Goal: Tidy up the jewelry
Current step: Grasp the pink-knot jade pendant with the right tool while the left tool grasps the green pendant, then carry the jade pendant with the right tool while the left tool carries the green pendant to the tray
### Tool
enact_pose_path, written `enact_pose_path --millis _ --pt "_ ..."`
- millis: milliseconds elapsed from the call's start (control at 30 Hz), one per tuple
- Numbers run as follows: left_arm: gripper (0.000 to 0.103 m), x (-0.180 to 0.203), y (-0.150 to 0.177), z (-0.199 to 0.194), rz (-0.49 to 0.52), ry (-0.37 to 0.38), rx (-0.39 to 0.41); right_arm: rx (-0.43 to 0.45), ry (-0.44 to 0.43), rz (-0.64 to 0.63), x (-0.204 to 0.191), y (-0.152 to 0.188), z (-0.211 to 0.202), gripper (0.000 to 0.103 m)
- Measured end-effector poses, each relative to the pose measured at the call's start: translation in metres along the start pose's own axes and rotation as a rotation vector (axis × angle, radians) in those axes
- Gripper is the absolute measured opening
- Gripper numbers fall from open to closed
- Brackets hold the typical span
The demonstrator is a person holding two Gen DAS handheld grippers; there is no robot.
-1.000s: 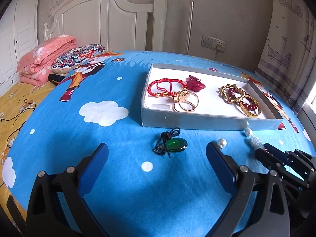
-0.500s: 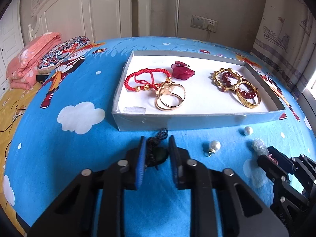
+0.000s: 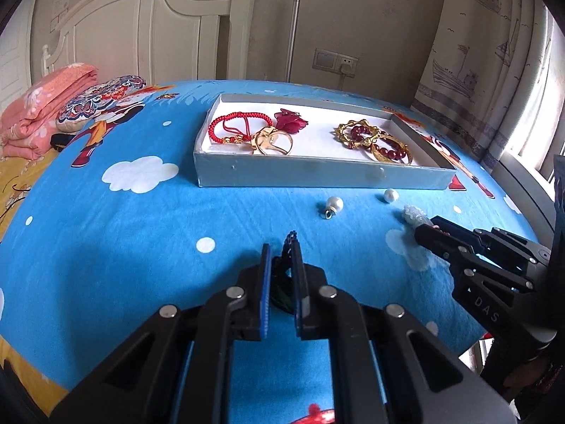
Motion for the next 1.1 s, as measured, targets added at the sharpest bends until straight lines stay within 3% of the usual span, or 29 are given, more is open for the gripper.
enact_pose_path --millis 233,600,1100 --pt "0.010 0.001 -0.002 -0.007 -0.007 -0.001 0.032 0.038 -0.021 0.031 0.004 0.009 -0.007 0.019" --pt "0.010 0.015 0.004 -0.023 0.019 -0.081 0.148 0.131 0.007 0.025 -0.001 0.016 -0.033 0.018" --pt "0.010 0.020 0.007 -0.031 0.031 -0.103 0.186 0.133 0.018 0.034 0.001 0.015 -0.036 0.018"
Point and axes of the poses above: each gripper's, at about its wrist camera, not at the fingertips, and z roughly the way its jaws point, x to its right, y to its underside, the point moved 6 cm from there along z, roughly the way its jaws point, and after that the axes turned 13 degrees about -x, right-handed, at the moved point
